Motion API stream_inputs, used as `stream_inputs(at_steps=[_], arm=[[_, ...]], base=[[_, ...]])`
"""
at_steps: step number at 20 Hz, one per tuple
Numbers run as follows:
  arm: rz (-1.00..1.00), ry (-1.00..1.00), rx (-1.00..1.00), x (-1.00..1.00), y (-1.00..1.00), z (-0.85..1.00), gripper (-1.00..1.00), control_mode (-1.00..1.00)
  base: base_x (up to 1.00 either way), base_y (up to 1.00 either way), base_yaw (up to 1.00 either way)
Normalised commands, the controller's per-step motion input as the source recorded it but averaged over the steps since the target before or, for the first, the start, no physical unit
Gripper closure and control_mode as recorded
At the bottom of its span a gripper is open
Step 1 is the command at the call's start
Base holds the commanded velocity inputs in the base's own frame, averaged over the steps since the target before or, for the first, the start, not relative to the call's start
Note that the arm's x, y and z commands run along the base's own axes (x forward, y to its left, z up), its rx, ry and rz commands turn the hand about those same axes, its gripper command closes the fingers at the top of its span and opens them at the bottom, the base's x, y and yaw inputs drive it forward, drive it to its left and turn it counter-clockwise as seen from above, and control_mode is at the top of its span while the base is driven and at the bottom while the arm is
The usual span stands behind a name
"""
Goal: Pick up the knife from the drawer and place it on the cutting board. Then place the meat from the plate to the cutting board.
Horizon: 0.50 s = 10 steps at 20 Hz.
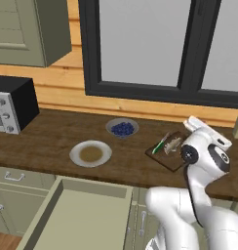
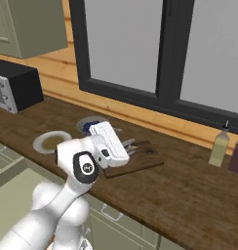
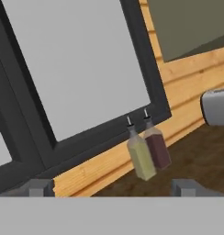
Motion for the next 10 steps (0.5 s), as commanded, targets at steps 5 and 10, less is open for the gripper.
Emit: stream_inputs(at_steps=[5,10], arm=[[0.0,0.06,-0.18,-0.51,0.01,-0.61,-1.0,-1.0],[0.0,0.08,-0.14,-0.57,0.0,-0.69,-1.0,-1.0]], base=[[0.0,0.0,0.0],[0.0,0.0,0.0]])
